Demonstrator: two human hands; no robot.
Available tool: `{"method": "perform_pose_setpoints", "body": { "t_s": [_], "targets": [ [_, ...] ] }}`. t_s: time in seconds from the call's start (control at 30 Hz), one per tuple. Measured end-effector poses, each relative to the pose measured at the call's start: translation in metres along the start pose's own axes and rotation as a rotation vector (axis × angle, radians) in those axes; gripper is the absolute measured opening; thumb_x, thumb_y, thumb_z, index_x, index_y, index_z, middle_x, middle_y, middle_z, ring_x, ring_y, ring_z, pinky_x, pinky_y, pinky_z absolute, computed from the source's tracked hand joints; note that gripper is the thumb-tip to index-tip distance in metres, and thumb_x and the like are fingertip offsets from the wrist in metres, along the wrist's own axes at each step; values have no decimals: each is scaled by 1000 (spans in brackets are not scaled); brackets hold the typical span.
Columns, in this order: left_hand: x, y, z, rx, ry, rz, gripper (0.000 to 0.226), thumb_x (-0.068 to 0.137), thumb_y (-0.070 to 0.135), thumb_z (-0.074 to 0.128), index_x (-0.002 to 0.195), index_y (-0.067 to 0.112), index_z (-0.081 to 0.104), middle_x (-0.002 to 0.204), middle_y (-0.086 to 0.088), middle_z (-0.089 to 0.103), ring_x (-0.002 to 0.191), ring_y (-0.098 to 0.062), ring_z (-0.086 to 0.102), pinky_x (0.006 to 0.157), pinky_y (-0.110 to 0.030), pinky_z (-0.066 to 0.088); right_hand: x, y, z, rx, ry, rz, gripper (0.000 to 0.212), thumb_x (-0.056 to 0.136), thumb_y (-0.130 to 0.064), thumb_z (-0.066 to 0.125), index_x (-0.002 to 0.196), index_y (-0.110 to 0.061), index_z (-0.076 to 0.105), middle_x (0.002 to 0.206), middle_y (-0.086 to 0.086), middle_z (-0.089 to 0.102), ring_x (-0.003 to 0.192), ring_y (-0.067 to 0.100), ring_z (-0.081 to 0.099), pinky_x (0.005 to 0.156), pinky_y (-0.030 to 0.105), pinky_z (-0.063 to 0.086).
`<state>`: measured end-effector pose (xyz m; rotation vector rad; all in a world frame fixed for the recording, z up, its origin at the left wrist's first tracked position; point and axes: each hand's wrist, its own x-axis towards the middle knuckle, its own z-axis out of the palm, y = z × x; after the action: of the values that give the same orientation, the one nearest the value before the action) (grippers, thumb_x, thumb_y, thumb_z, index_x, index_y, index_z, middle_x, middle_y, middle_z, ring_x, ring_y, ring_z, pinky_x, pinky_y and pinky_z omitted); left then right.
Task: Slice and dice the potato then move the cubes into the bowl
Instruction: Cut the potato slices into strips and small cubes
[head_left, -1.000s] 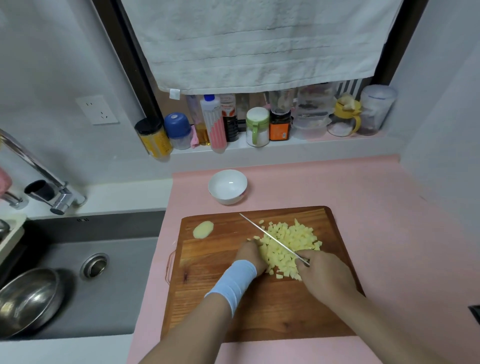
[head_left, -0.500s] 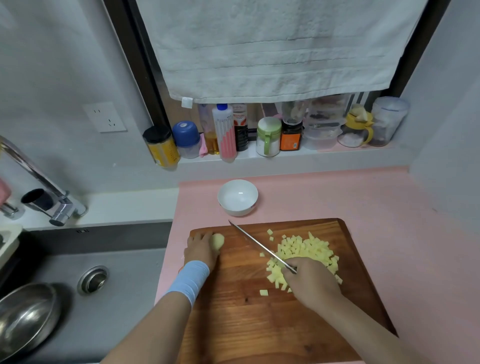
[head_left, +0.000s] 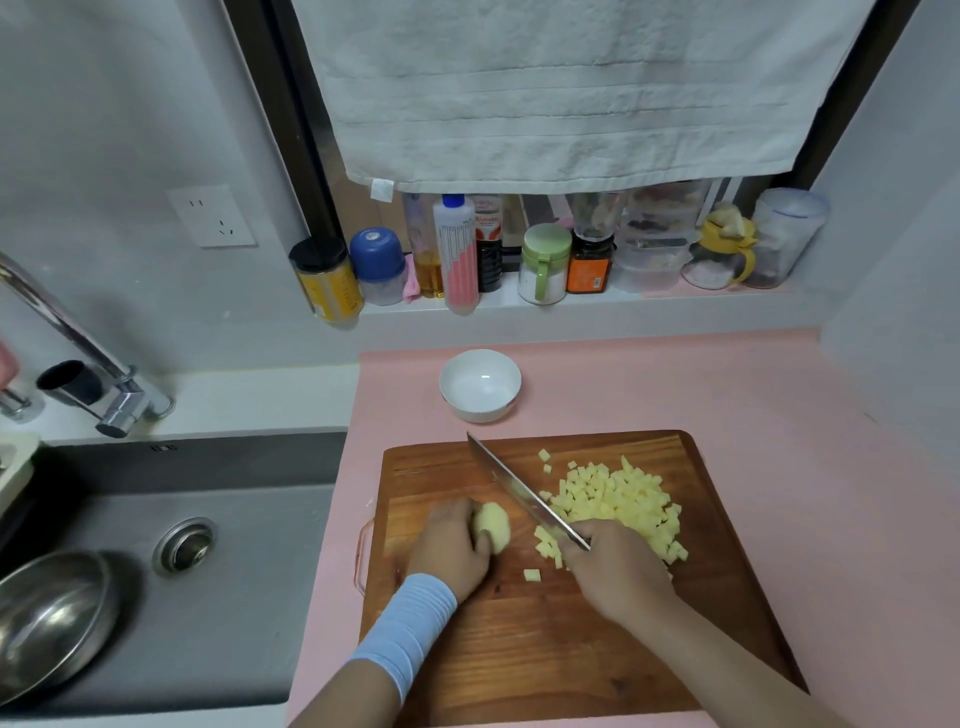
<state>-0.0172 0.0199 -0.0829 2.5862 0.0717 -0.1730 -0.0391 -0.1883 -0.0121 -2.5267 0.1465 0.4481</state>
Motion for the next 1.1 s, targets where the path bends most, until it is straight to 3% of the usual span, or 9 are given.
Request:
{"method": "perform_pose_setpoints", "body": {
  "t_s": [0.07, 0.13, 0.23, 0.37, 0.5, 0.7, 0.8, 0.93, 1.1],
  "targets": [
    [3, -4, 2, 121, -78, 178, 59, 87, 40, 58, 143, 31, 44, 142, 7, 42, 131, -18, 37, 109, -32, 35, -3, 3, -3, 26, 4, 13, 20, 102, -39, 53, 86, -39, 66, 50, -8, 56, 38, 6, 46, 38, 20, 30],
    [7, -4, 2, 285, -185, 313, 67, 87, 43, 57, 150, 33, 36, 154, 11, 30, 139, -19, 26, 114, -38, 29, -5, 6, -7, 47, 13, 17, 22, 102, -40, 54, 85, -36, 67, 50, -8, 56, 39, 6, 46, 39, 22, 32],
    [10, -5, 2, 361, -170, 385, 62, 87, 41, 57, 146, 31, 42, 145, 7, 36, 133, -19, 32, 109, -38, 38, -9, 11, -14, 96, 19, 16, 30, 102, -41, 55, 74, -33, 63, 49, -7, 54, 38, 7, 43, 40, 23, 32],
    [-11, -10, 2, 417, -109, 370, 62, 86, 56, 52, 141, 30, 45, 132, 4, 41, 122, -17, 38, 96, -35, 46, -18, 11, -16, 149, -32, -11, 29, 102, -43, 53, 81, -28, 68, 53, -8, 54, 43, 10, 45, 44, 25, 34],
    [-48, -30, 16, 313, 62, 370, 57, 84, 62, 53, 127, 25, 60, 109, 3, 53, 100, -18, 50, 85, -32, 50, -32, 1, -7, 144, -97, -65, 28, 102, -41, 53, 83, -29, 69, 54, -9, 55, 45, 9, 48, 46, 25, 35],
    [-62, -46, 25, 151, 252, 555, 14, 93, 29, 56, 96, 16, 62, 103, 2, 55, 87, -18, 50, 79, -29, 44, -52, -14, 14, -72, -98, -187, 27, 104, -39, 45, 112, -34, 70, 75, -9, 67, 68, 9, 62, 63, 29, 52],
    [-59, -44, 32, 113, 232, 575, 14, 93, 26, 56, 98, 16, 65, 105, 2, 58, 92, -18, 53, 83, -30, 47, -55, -14, 18, -176, -70, -233, 28, 103, -36, 45, 117, -31, 69, 86, -8, 71, 79, 13, 66, 72, 32, 55],
    [-58, -45, 42, 13, 207, 518, 24, 94, 22, 60, 116, 16, 67, 118, 3, 62, 108, -18, 56, 98, -30, 46, -59, -8, 20, -248, -51, -286, 28, 103, -36, 45, 120, -35, 67, 77, -11, 63, 69, 10, 56, 61, 26, 44],
    [-61, -47, 46, -21, 238, 479, 18, 94, 24, 58, 104, 13, 69, 110, 3, 61, 103, -17, 54, 94, -27, 46, -64, 6, 21, -271, -42, -239, 19, 102, -33, 46, 92, -26, 61, 66, -7, 57, 64, 12, 56, 52, 24, 35]
  ]
}}
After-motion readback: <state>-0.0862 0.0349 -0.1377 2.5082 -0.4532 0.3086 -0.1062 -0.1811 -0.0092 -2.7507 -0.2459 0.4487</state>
